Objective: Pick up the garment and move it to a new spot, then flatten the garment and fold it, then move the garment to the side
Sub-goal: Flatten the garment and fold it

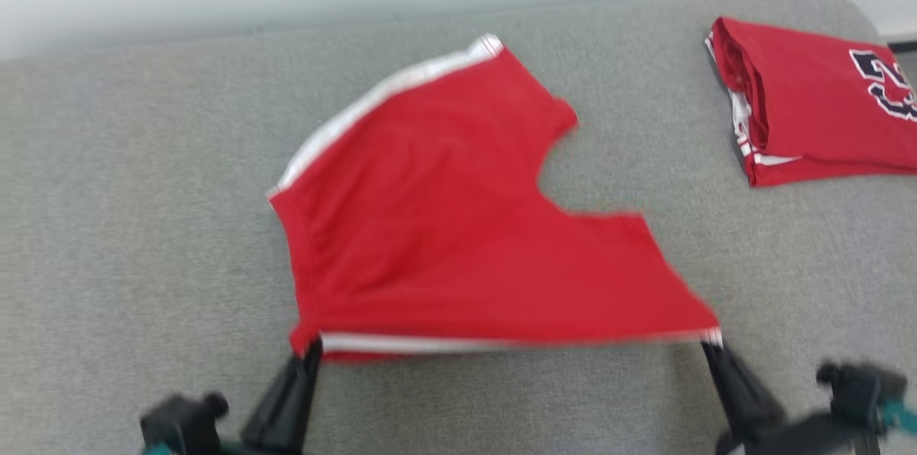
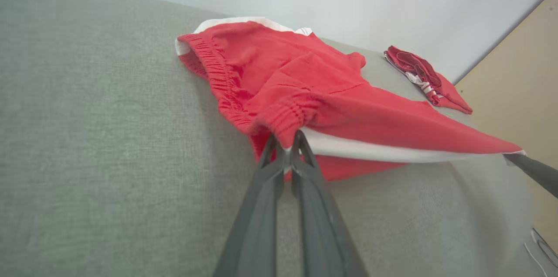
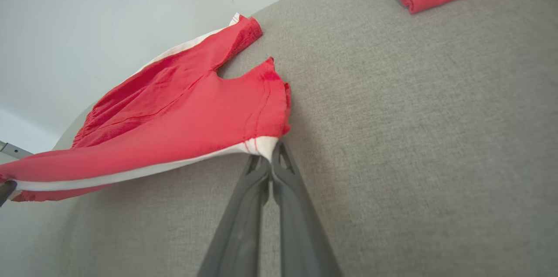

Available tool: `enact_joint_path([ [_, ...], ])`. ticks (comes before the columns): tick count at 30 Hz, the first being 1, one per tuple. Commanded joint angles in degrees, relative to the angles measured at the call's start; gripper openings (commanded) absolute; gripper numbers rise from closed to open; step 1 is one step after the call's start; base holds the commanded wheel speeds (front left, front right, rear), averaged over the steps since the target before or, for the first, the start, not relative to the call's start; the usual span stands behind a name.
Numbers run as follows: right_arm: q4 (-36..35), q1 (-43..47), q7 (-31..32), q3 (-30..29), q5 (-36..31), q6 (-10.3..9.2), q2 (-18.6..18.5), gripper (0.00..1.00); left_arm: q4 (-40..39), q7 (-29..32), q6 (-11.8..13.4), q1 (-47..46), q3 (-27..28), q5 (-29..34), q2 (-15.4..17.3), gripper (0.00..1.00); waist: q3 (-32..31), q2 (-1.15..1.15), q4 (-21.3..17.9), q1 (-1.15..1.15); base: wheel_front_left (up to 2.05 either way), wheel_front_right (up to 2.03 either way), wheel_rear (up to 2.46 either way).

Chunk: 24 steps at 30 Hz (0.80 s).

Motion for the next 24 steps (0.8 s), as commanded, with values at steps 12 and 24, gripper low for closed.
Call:
enact_joint_path([
  [12, -13.3, 15.7, 7.7, -10.5, -6.9, -0.18, 8.8, 0.00, 1.0, -0.2, -3.4, 8.3, 1.7, 5.1, -3.9, 0.00, -3.0, 0.00, 2.3, 0.01, 0.00, 0.00, 0.00],
  [24, -11.3, 0.2, 10.5, -11.1, -8.1, -0.18, 6.7, 0.00, 2.9, -0.2, -7.0, -0.2, 3.1, 8.0, -6.6, 0.00, -1.5, 0.00, 4.7, 0.01, 0.00, 0.00, 0.00],
])
